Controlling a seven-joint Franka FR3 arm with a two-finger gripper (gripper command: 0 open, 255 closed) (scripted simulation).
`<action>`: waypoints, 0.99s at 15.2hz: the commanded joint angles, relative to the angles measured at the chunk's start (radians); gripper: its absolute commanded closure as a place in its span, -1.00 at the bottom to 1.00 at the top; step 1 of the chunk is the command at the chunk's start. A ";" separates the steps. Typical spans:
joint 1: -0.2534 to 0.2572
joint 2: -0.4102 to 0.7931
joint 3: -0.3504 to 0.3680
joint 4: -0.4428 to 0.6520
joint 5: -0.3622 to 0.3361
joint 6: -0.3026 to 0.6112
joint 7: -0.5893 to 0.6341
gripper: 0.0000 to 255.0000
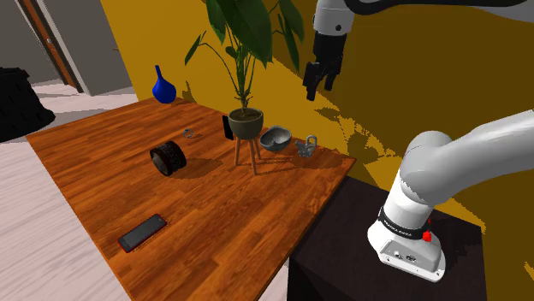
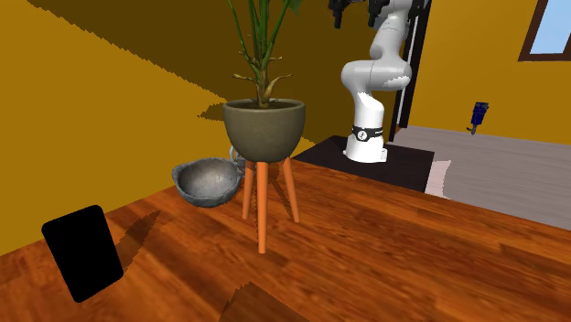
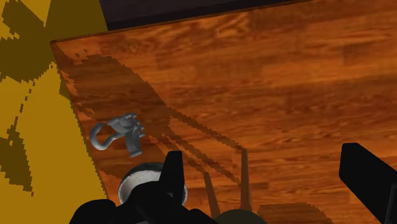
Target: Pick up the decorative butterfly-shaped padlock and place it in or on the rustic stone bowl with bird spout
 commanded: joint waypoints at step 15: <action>-0.068 0.239 -0.200 -0.183 -0.106 0.384 -0.191 -1.00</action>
